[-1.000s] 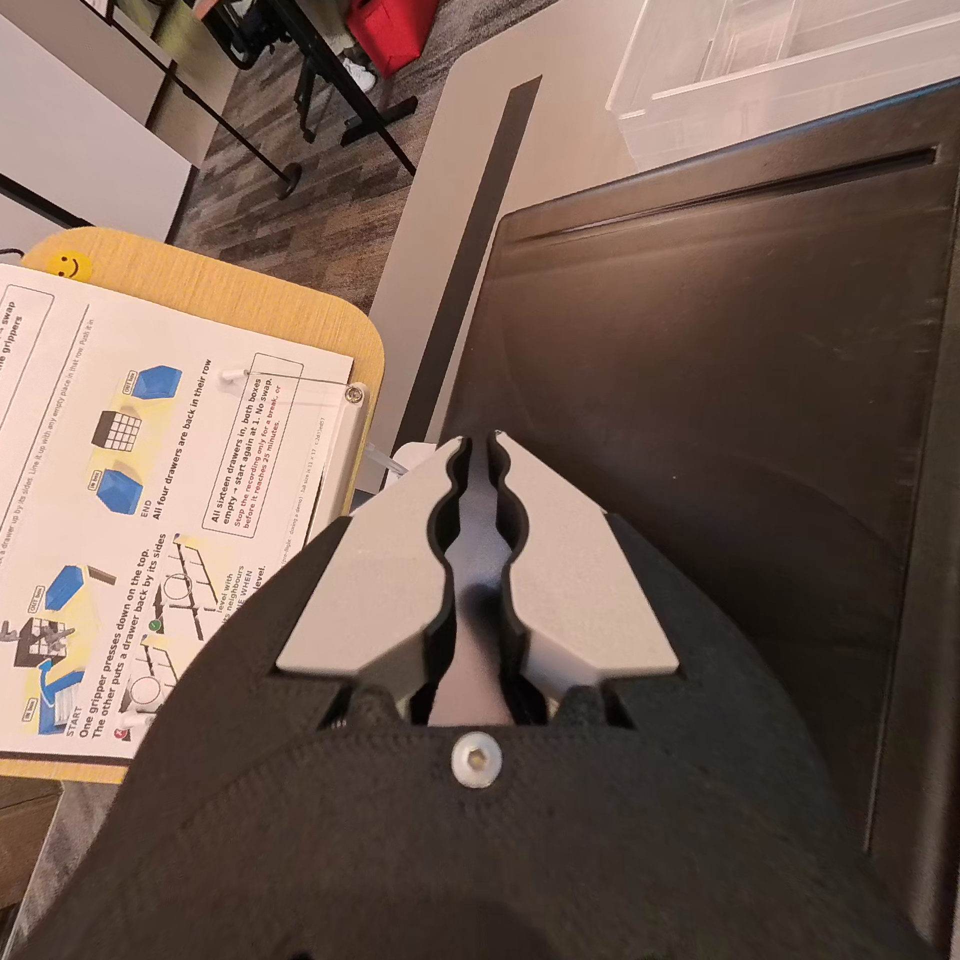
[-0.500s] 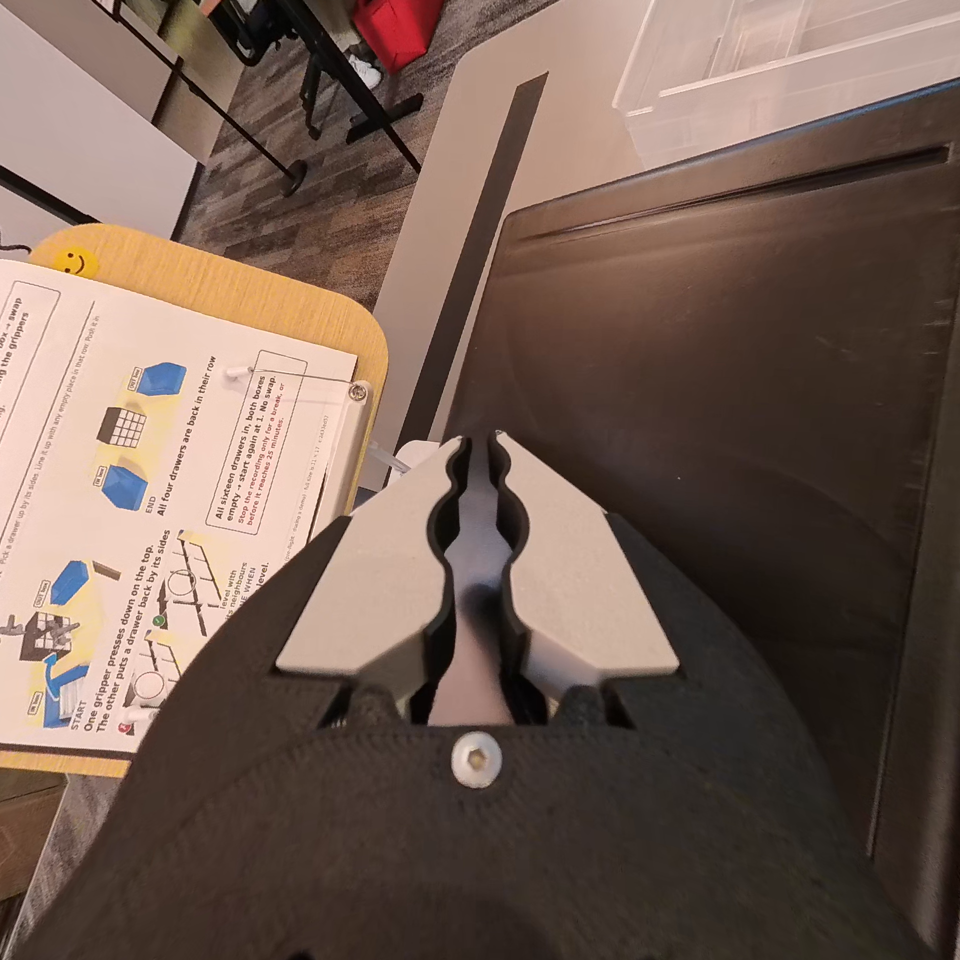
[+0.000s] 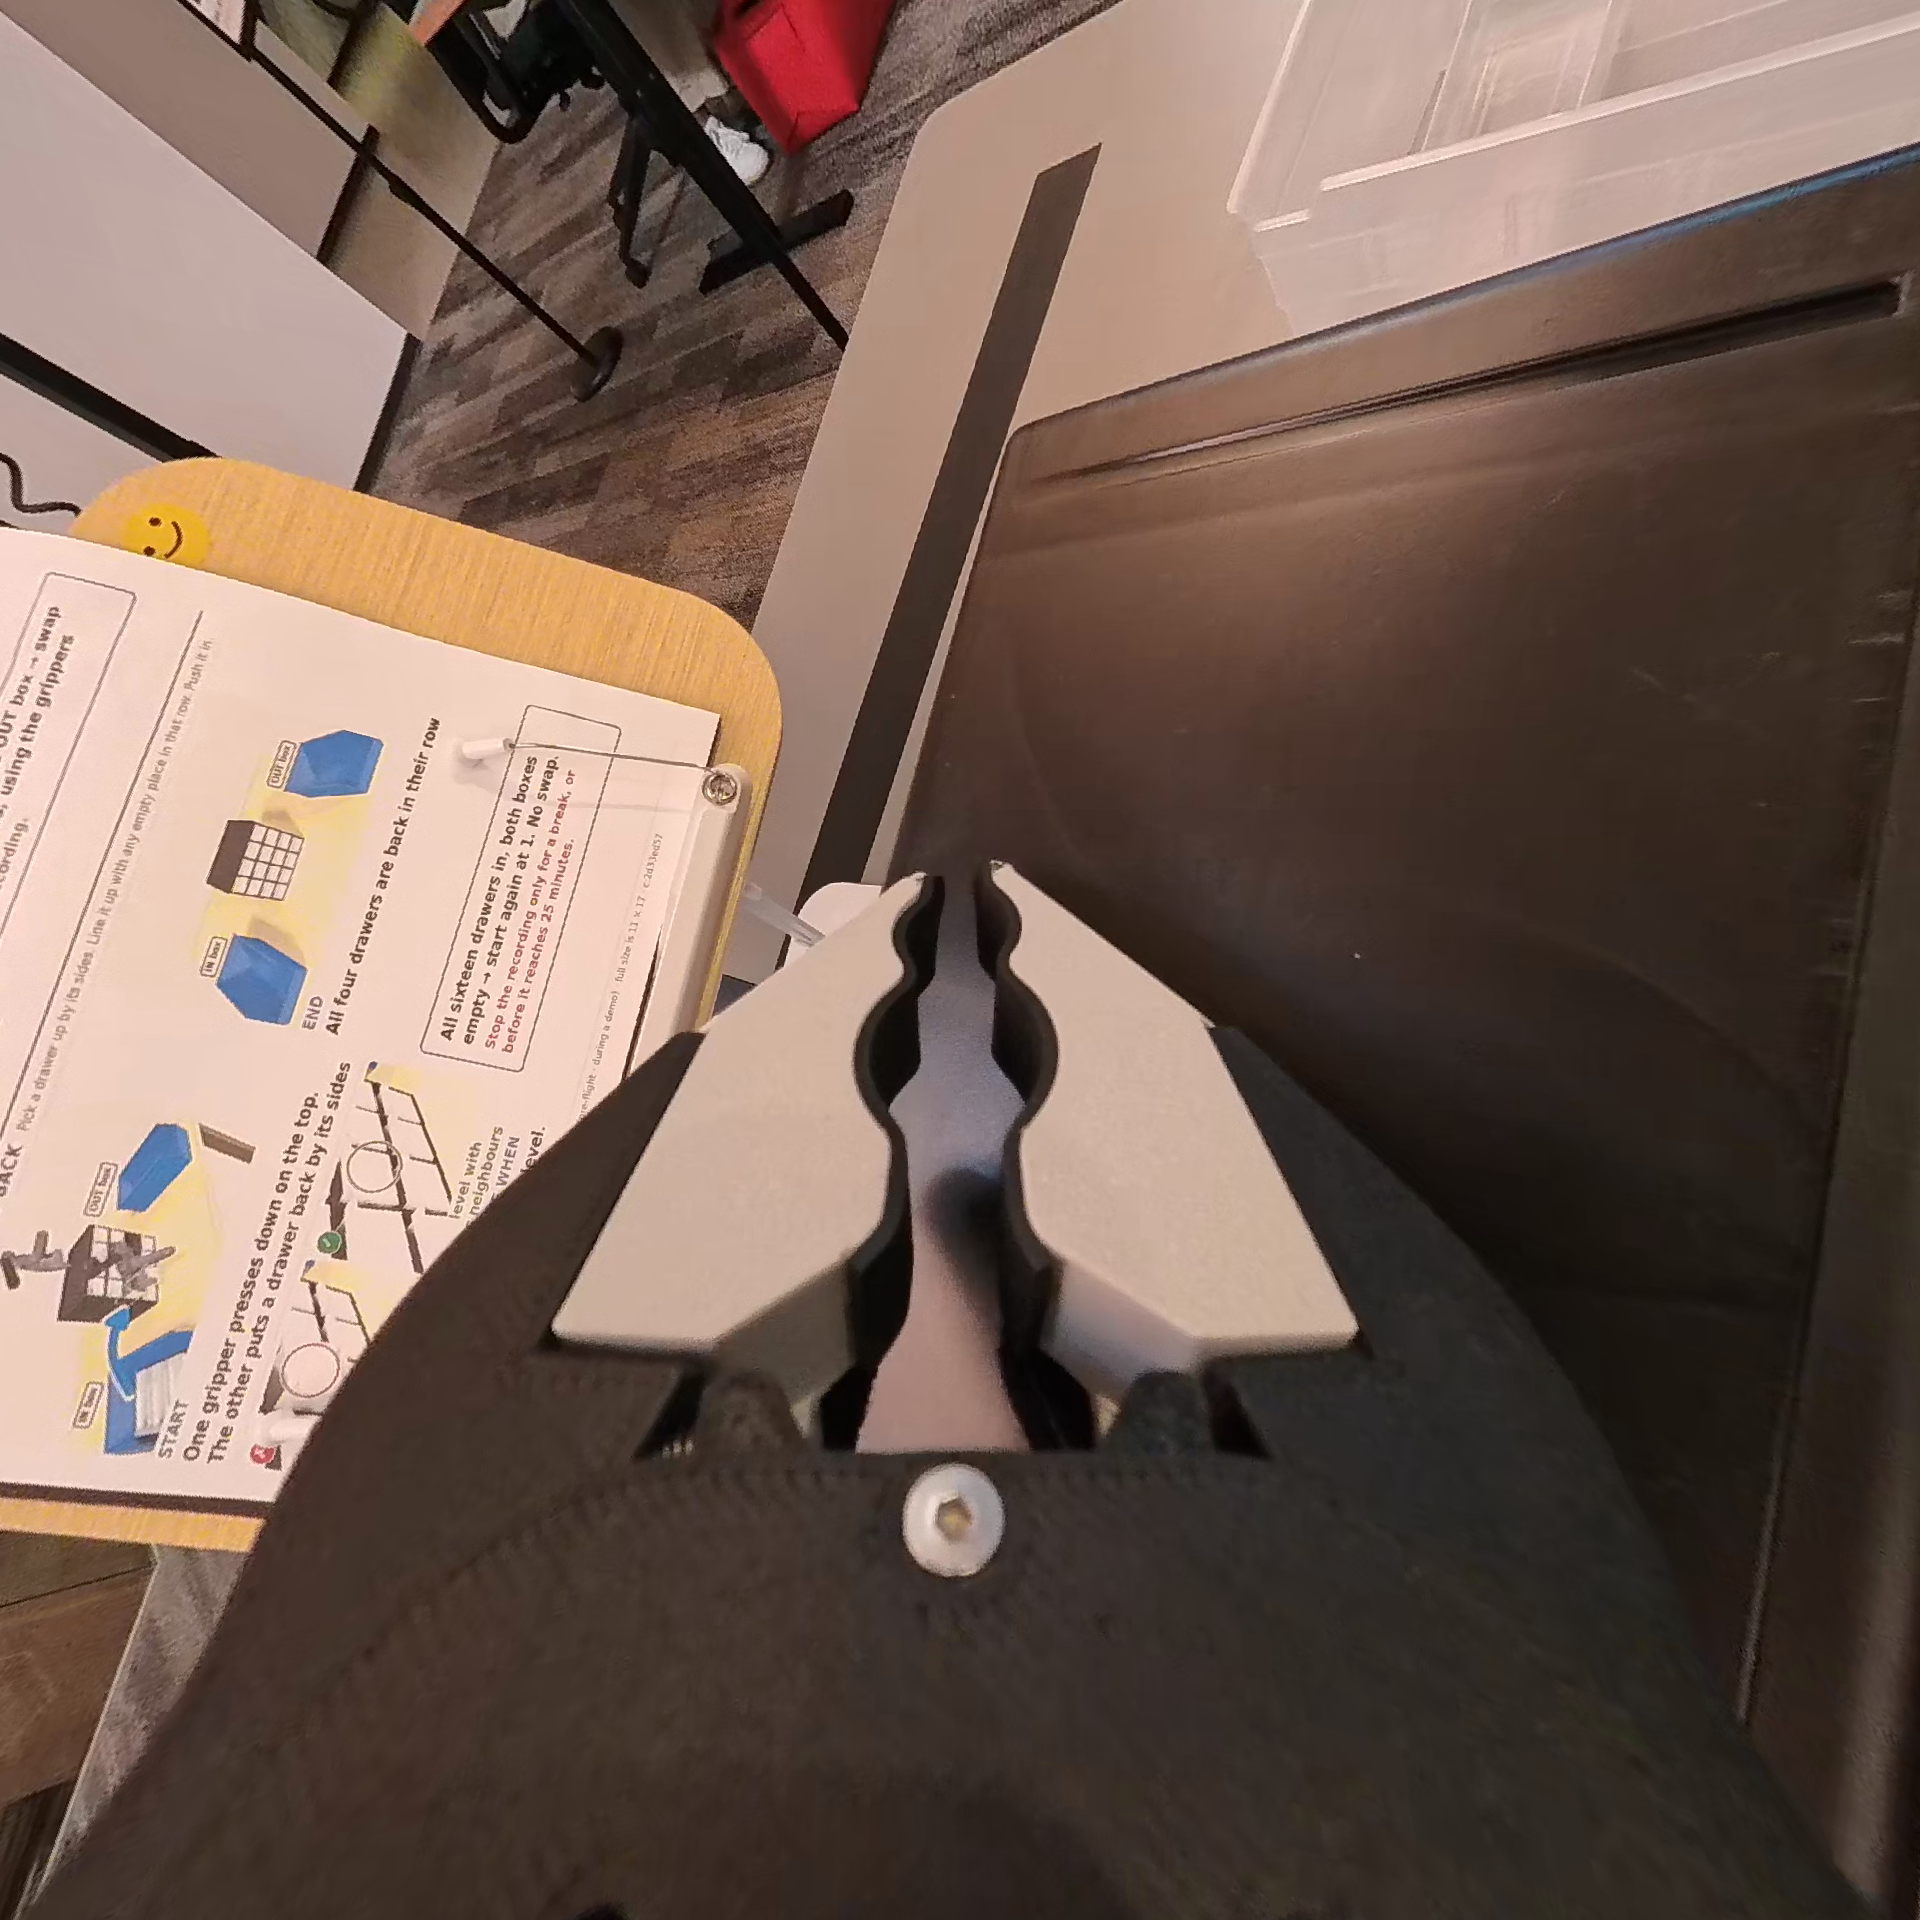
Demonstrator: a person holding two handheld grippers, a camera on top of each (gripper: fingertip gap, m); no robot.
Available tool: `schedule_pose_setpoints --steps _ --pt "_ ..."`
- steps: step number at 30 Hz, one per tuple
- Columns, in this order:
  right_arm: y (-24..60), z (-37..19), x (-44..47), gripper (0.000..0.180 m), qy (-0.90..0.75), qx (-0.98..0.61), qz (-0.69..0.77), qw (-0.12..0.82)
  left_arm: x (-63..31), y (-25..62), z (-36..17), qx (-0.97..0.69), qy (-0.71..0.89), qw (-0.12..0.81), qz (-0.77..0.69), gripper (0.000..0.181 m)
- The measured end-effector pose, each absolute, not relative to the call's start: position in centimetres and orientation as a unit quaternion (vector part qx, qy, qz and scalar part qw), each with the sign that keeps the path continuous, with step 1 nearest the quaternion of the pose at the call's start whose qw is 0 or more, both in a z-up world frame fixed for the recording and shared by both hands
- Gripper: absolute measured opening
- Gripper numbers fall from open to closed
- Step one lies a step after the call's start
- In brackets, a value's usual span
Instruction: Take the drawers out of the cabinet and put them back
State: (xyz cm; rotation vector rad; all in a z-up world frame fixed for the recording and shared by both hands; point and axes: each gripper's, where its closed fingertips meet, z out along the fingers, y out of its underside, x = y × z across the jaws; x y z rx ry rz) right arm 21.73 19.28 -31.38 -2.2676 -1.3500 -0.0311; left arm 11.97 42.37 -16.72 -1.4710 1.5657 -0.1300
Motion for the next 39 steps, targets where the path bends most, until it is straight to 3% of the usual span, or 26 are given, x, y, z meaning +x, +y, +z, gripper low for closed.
schedule_pose_setpoints --steps 1,4,7,11,16,22,23,26,32,39 --pt "19.4 -29.5 23.0 0.062 -0.499 -0.826 -0.023 0.262 12.0 42.4 -16.7 -0.601 0.64 0.475 -0.053 0.005" --pt "20.2 -24.3 28.8 0.061 -0.509 -0.807 -0.08 0.289 12.0 42.4 -16.7 -0.601 0.641 0.475 -0.052 0.005" --pt "21.6 -22.9 37.7 0.061 -0.512 -0.806 -0.189 0.229 12.0 42.4 -16.7 -0.602 0.64 0.475 -0.053 0.005" --pt "23.1 -26.0 45.6 0.062 -0.507 -0.823 -0.218 0.137 12.0 42.4 -16.7 -0.602 0.64 0.475 -0.053 0.005" --pt "24.2 -32.9 48.4 0.063 -0.551 -0.812 -0.187 0.045 12.0 42.4 -16.7 -0.603 0.64 0.473 -0.056 0.005" --pt "27.1 -36.5 49.4 0.068 -0.576 -0.787 -0.221 0.014 12.0 42.4 -16.8 -0.604 0.64 0.471 -0.057 0.005" --pt "28.0 -36.5 50.1 0.076 -0.569 -0.785 -0.246 0.014 12.0 42.4 -16.7 -0.604 0.64 0.471 -0.058 0.005" --pt "29.5 -36.1 50.6 0.091 -0.543 -0.794 -0.27 0.036 12.0 42.4 -16.7 -0.604 0.64 0.472 -0.057 0.005" --pt "29.9 -30.1 50.4 0.071 -0.475 -0.801 -0.345 0.117 12.0 42.4 -16.7 -0.603 0.64 0.472 -0.056 0.005" --pt "26.1 -20.7 29.5 0.046 -0.553 -0.69 -0.243 0.399 12.0 42.4 -16.7 -0.601 0.641 0.474 -0.053 0.005"
